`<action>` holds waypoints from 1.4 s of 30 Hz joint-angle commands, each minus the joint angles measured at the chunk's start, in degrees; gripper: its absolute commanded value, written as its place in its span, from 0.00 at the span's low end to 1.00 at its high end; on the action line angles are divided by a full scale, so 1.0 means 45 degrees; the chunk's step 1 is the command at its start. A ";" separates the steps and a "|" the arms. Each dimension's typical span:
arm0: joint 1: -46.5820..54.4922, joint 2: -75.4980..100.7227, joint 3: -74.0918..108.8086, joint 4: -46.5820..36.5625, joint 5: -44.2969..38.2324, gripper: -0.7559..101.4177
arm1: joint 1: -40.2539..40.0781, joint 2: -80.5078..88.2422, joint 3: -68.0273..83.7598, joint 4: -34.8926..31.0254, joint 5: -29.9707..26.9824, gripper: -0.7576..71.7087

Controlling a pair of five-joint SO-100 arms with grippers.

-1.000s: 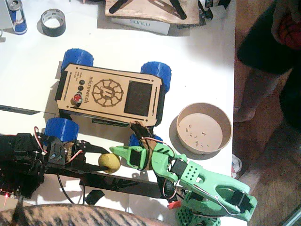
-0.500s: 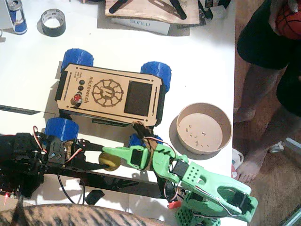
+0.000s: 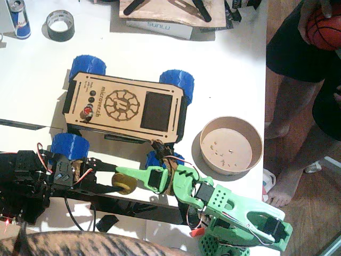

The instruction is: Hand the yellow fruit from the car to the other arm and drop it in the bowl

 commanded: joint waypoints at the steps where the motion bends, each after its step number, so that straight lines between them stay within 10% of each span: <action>1: 0.0000 0.0391 -0.0195 0.0020 -0.0117 0.01 | -0.0215 0.0293 0.0020 0.0059 0.0293 0.47; 17: 0.0000 0.0410 -0.0195 0.0059 -0.0117 0.01 | -0.0313 0.0332 0.0332 0.0410 0.0723 0.45; 25: 0.0000 0.0410 -0.0195 0.0059 -0.0117 0.01 | -0.0469 0.0059 0.0137 0.0391 -0.0586 0.26; 28: 0.0000 0.0391 -0.0195 0.0059 -0.0117 0.01 | -0.0488 0.0078 0.0098 0.0313 -0.0449 0.01; 42: 0.0000 0.0430 -0.0195 0.0039 -0.0117 0.01 | -0.0313 0.0156 0.0000 0.0234 0.0000 0.01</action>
